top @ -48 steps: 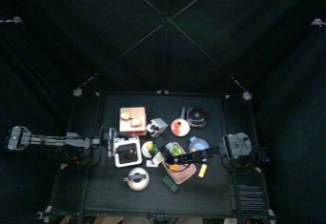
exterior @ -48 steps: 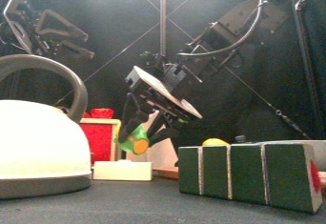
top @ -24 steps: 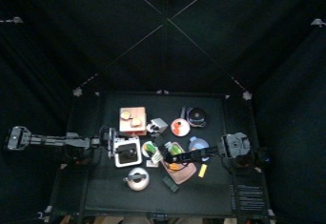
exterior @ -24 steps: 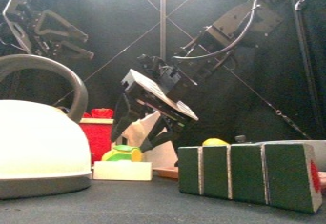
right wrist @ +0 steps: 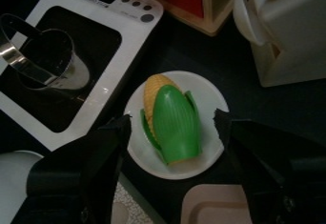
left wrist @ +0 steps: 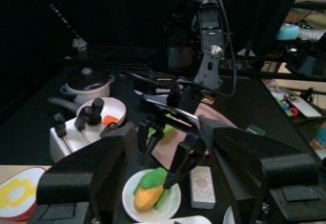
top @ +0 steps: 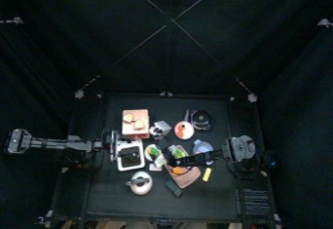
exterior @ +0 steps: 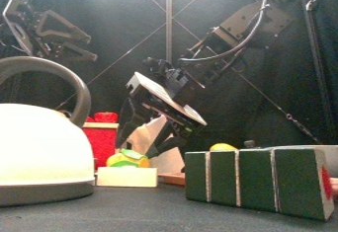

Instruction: Place corn on small plate

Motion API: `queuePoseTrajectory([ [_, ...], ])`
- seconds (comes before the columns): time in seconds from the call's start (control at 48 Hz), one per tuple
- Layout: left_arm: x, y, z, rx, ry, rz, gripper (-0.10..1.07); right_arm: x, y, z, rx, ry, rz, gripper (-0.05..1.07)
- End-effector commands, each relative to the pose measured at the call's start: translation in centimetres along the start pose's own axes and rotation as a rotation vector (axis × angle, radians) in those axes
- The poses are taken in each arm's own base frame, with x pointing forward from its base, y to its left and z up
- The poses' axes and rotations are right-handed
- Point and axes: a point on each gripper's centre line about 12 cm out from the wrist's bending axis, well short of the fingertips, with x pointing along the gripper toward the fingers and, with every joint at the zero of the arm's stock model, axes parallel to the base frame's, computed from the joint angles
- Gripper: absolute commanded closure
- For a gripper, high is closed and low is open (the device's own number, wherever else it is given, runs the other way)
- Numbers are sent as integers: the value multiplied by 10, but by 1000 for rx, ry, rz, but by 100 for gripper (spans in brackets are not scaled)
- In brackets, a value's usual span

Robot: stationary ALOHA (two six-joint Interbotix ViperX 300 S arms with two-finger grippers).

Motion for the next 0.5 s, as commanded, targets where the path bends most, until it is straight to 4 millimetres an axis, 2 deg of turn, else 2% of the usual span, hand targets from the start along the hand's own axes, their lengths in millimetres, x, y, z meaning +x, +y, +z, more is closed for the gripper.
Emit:
queuePoseTrajectory([
  [0.0, 2, 0, 5, 2, -15, 0, 7, -9, 7, 17, 22, -31, 27, 4],
  [0.479, 2, 0, 5, 1, -15, 1, 7, -9, 5, 14, 54, -14, 15, 4],
])
